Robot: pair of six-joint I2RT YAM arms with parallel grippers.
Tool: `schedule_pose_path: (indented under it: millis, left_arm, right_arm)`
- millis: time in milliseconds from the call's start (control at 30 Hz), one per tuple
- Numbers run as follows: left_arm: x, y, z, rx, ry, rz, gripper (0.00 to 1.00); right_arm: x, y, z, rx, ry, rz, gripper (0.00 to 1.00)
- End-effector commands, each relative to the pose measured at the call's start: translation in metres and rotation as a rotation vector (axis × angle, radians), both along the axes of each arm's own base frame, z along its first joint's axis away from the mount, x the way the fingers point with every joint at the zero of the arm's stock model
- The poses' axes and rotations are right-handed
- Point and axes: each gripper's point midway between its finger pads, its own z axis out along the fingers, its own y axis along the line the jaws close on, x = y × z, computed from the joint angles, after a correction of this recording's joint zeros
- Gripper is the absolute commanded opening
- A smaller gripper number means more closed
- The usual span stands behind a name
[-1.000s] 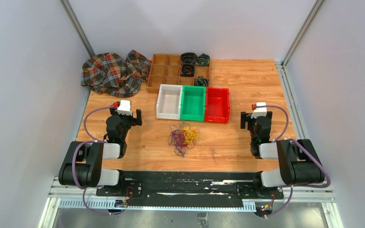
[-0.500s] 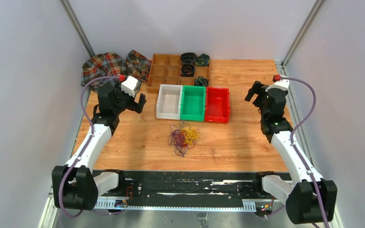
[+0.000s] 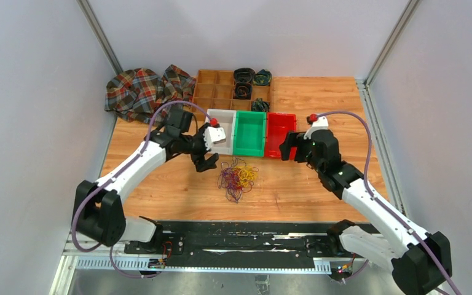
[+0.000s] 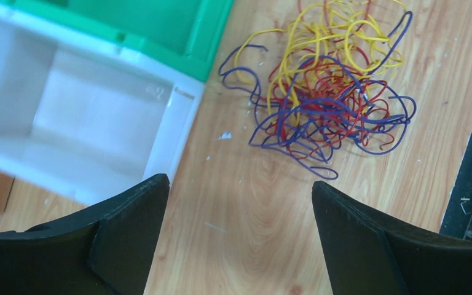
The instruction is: Untangle the cables
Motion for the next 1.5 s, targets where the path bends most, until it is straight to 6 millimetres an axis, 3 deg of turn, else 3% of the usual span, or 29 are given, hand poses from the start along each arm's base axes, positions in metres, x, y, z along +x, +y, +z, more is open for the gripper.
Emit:
schedule_pose_path:
  millis: [0, 233, 533, 767, 900, 1100, 1133, 1233, 1467]
  left_arm:
    - [-0.008, -0.022, -0.01, 0.068, 0.012, -0.176, 0.9]
    - [0.002, -0.048, -0.026, 0.113, 0.008, -0.29, 0.89]
    - [-0.002, -0.064, -0.037, 0.125, -0.008, -0.391, 0.8]
    - [-0.016, -0.069, -0.043, 0.114, 0.013, -0.446, 0.67]
    - [-0.027, -0.07, -0.049, 0.121, 0.025, -0.492, 0.48]
    - [-0.032, -0.076, -0.042, 0.106, 0.045, -0.478, 0.04]
    - [-0.03, -0.076, -0.036, 0.102, 0.044, -0.455, 0.01]
    - [-0.021, -0.077, -0.012, 0.082, 0.039, -0.343, 0.01]
    - [-0.021, -0.063, 0.038, 0.081, 0.066, -0.152, 0.01]
  right_arm:
    - [-0.014, 0.0, -0.002, -0.099, 0.001, 0.006, 0.9]
    - [-0.031, 0.019, 0.008, -0.102, -0.071, 0.134, 0.89]
    - [-0.036, 0.029, 0.014, -0.1, -0.077, 0.195, 0.64]
    - [-0.037, 0.033, 0.017, -0.085, -0.087, 0.208, 0.5]
    - [-0.035, 0.035, 0.017, -0.077, -0.088, 0.209, 0.45]
    - [-0.033, 0.037, 0.018, -0.08, -0.083, 0.211, 0.53]
    - [-0.033, 0.038, 0.02, -0.079, -0.086, 0.213, 0.56]
    - [-0.032, 0.039, 0.023, -0.084, -0.092, 0.208, 0.81]
    - [-0.037, 0.06, 0.033, -0.127, -0.14, 0.256, 0.84]
